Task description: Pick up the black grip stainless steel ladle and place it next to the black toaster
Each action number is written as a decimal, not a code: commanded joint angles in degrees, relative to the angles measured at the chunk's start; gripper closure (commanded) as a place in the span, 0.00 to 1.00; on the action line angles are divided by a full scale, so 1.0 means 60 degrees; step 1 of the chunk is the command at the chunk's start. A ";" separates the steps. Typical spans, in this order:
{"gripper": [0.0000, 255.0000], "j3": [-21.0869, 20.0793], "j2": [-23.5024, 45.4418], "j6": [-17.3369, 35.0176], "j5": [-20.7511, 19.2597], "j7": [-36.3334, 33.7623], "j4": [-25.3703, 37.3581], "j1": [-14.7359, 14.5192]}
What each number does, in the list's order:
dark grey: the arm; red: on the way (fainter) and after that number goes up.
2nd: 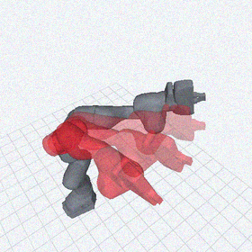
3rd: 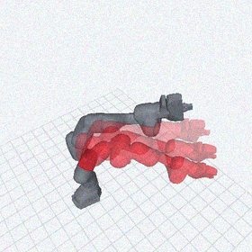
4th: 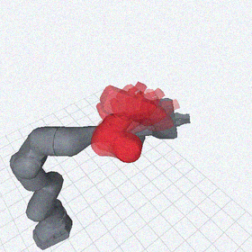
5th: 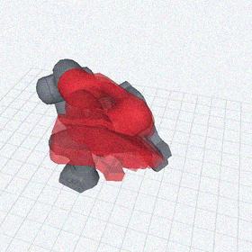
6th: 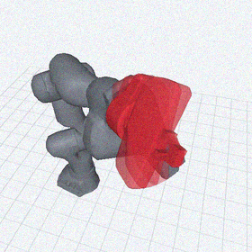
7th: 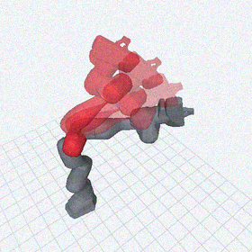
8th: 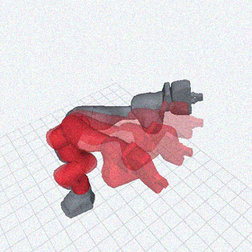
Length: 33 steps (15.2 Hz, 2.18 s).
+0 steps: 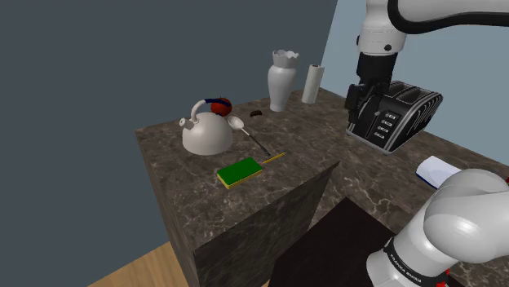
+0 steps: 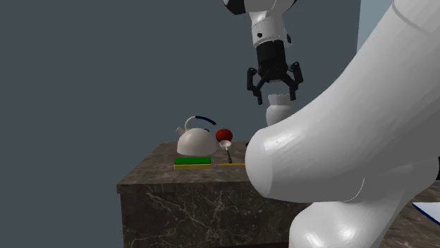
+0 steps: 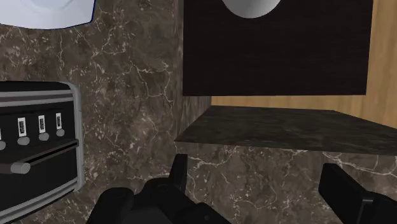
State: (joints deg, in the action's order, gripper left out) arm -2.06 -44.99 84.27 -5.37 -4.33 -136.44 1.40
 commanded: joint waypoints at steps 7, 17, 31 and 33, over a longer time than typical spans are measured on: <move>0.00 -0.0251 0.1708 0.1833 0.0136 -0.0388 0.0099 -0.0073; 0.00 -0.0657 0.5003 0.4276 0.0045 -0.1024 0.1318 -0.0131; 0.00 -0.0949 0.9927 0.5840 -0.0710 -0.1903 0.5142 -0.0400; 0.00 -0.0942 1.0657 0.5869 -0.0827 -0.1989 0.5910 -0.0488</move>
State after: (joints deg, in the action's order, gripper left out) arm -7.74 16.01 118.96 -9.84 -15.88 -103.62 -1.24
